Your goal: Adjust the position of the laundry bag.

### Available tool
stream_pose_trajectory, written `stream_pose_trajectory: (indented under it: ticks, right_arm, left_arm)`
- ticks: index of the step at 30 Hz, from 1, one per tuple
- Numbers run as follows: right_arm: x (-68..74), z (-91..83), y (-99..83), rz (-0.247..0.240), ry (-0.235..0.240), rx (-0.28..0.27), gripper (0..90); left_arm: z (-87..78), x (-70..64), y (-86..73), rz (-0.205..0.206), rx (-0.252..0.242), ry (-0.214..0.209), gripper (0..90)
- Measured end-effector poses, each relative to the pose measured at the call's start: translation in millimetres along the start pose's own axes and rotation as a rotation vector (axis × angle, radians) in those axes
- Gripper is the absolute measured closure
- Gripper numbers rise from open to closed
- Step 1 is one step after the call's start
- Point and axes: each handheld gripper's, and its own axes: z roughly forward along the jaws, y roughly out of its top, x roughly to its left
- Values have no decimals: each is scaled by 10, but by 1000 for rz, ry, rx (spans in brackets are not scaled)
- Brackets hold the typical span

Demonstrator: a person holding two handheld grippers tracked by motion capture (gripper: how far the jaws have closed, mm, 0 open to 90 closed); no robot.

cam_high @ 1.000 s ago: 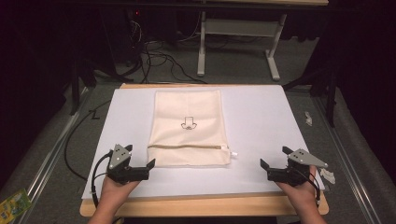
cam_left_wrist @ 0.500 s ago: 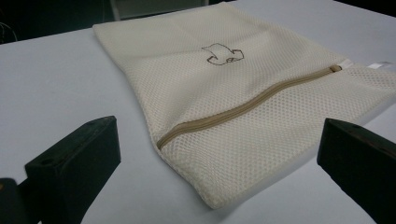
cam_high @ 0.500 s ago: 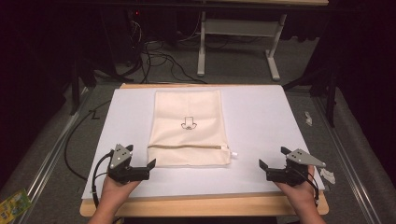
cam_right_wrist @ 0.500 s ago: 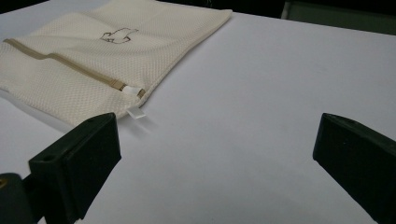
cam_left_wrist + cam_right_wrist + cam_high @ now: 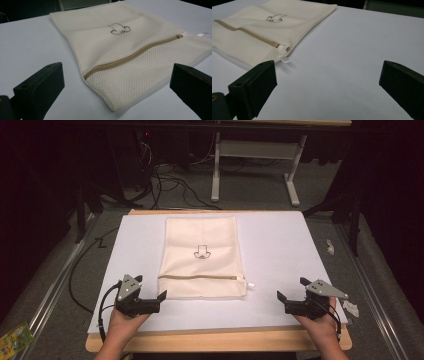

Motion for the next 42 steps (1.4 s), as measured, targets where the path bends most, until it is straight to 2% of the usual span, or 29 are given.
stream_pose_trajectory:
  ticks: [10, 13, 15, 16, 18, 19, 20, 22, 25, 26, 27, 28, 29, 30, 35, 36, 37, 38, 39, 40, 42]
  right_arm:
    - [7, 8, -1, 1, 11, 4, 34]
    - [27, 26, 17, 4, 41, 7, 74]
    - [93, 76, 73, 11, 85, 7, 124]
    - [93, 76, 73, 11, 85, 7, 124]
    - [182, 183, 158, 17, 123, 21, 166]
    - [182, 183, 158, 17, 123, 21, 166]
    - [266, 304, 236, 5, 132, 48, 194]
    - [354, 456, 322, -16, 138, 69, 239]
    - [413, 606, 385, -9, 147, 83, 260]
    - [443, 728, 429, 4, 149, 101, 272]
    - [480, 925, 489, 27, 159, 127, 300]
    - [480, 925, 489, 27, 159, 127, 300]
    - [509, 1114, 541, 26, 146, 158, 318]
    - [509, 1114, 541, 26, 146, 158, 318]
    - [554, 1523, 610, 14, 89, 242, 340]
    - [547, 1647, 601, 20, 76, 261, 389]
    - [547, 1647, 601, 20, 76, 261, 389]
    - [549, 1683, 590, 30, 81, 271, 439]
    - [553, 1736, 568, 34, 107, 296, 512]
    - [569, 1763, 546, 22, 112, 313, 555]
    - [628, 1735, 531, -41, 63, 307, 866]
  left_arm:
    - [2, -4, -2, 2, 2, 0, 1]
    - [7, -6, -2, -1, 3, -2, 1]
    - [17, -8, -1, -1, 6, -4, 1]
    - [22, -8, -3, -2, 8, -5, 1]
    - [24, -14, -4, -4, 7, -9, 1]
    - [24, -14, -4, -4, 7, -9, 1]
    - [11, -13, -3, -3, 5, -13, 1]
    - [8, -11, -4, -3, 2, -13, 2]
    - [-4, 7, -9, -7, 2, -8, 3]
    - [-6, 13, -11, -8, 3, -6, 3]
    - [-7, 20, -14, -11, 3, -5, 5]
    - [-7, 20, -14, -11, 3, -5, 6]
    - [-7, 25, -13, -16, 9, -16, 9]
    - [-7, 25, -13, -16, 9, -16, 12]
    - [-1, 27, -20, -6, 23, -16, 18]
    - [8, 27, -24, -10, 24, -24, 18]
    - [11, 28, -27, -11, 26, -25, 18]
    - [14, 33, -30, -7, 32, -27, 18]
    - [17, 35, -34, -8, 33, -28, 19]
    - [19, 38, -38, -9, 36, -30, 20]
    - [22, 46, -44, -15, 47, -41, 28]
